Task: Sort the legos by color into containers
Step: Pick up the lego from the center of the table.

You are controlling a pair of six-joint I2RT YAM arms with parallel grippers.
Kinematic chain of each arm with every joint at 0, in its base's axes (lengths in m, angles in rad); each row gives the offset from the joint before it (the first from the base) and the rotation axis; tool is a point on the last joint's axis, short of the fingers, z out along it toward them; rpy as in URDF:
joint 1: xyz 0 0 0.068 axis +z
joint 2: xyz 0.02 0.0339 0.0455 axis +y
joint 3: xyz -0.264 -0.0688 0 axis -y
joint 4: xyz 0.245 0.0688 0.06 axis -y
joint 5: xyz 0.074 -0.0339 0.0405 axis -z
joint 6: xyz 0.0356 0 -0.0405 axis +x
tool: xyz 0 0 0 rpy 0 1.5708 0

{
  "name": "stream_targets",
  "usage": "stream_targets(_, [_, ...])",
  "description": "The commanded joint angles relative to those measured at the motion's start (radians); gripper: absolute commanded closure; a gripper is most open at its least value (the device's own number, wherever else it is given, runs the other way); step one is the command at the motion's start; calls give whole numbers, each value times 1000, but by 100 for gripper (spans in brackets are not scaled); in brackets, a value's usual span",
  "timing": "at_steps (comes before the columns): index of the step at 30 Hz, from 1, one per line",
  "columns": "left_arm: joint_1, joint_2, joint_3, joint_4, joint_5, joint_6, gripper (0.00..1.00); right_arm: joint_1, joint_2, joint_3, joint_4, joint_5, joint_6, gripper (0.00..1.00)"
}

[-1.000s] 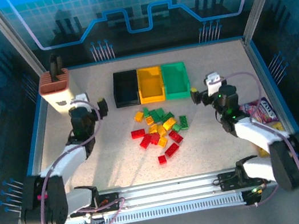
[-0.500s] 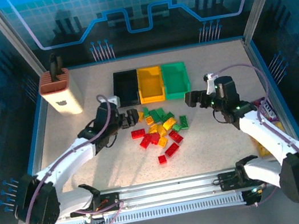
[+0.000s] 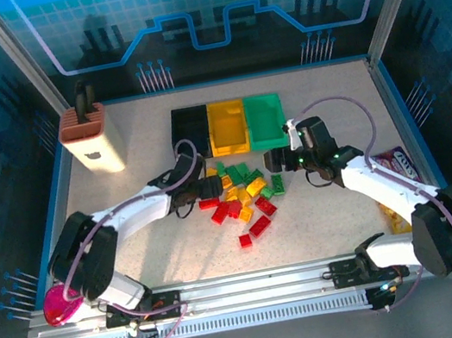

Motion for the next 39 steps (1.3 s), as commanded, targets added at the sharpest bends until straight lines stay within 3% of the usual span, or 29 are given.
stream_targets(1, [22,71,83,-61,2,67,21,15,-1,36,-10,-6,1,16])
stream_targets(10, [42,159,156,-79,-16,134,22,11,-19,19,-4,-12,-7,15])
stream_targets(16, [64,194,179,-63,21,165,29,10,-18,10,15,-25,7,16])
stream_targets(34, [90,288,262,-43,115,195,34,2,-40,-19,31,-32,30,17])
stream_targets(39, [90,313,287,-50,122,206,42,-3,-56,-30,33,-29,33,17])
